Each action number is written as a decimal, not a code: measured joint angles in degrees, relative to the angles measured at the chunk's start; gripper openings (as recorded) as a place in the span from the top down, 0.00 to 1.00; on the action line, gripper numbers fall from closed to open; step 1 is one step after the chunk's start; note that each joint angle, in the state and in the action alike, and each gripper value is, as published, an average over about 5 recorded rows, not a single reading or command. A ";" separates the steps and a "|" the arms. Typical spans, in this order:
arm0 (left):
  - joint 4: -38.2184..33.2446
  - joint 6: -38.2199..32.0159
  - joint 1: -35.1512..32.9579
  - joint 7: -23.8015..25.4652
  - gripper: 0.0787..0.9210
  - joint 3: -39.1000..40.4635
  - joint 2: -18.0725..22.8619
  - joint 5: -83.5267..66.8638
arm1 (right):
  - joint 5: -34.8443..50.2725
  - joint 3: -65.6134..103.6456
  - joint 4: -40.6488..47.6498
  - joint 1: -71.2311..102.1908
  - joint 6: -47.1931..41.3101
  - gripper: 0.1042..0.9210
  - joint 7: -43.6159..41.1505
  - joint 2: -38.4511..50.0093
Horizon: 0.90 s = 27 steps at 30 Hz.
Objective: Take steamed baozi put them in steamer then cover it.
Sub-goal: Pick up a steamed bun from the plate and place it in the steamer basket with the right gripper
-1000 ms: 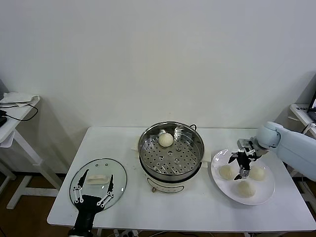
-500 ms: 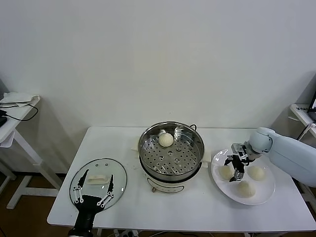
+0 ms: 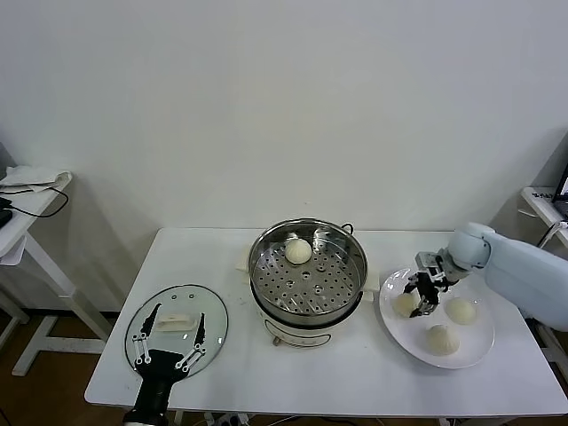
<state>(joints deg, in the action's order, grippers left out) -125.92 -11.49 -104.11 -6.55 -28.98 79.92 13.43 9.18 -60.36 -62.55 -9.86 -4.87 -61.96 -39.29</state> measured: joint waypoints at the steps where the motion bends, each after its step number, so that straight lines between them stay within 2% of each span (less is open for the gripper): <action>1: -0.03 0.02 0.02 0.00 0.12 0.04 -0.08 0.00 | 0.19 -0.27 -0.07 -1.11 0.13 0.36 -0.77 -0.12; 15: 0.30 0.44 0.93 -0.14 0.12 0.50 -0.90 -0.38 | 8.33 -9.41 -4.51 -23.85 -0.85 0.35 -11.72 -7.58; 27: 0.34 0.39 1.49 -0.33 0.12 0.71 -0.95 -0.41 | 18.79 -18.08 -8.85 -31.93 -5.65 0.37 -9.50 -19.83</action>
<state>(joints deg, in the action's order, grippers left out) -125.57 -11.10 -102.62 -6.87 -28.27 78.98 13.01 27.97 -78.43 -71.40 -41.79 -10.52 -71.46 -59.12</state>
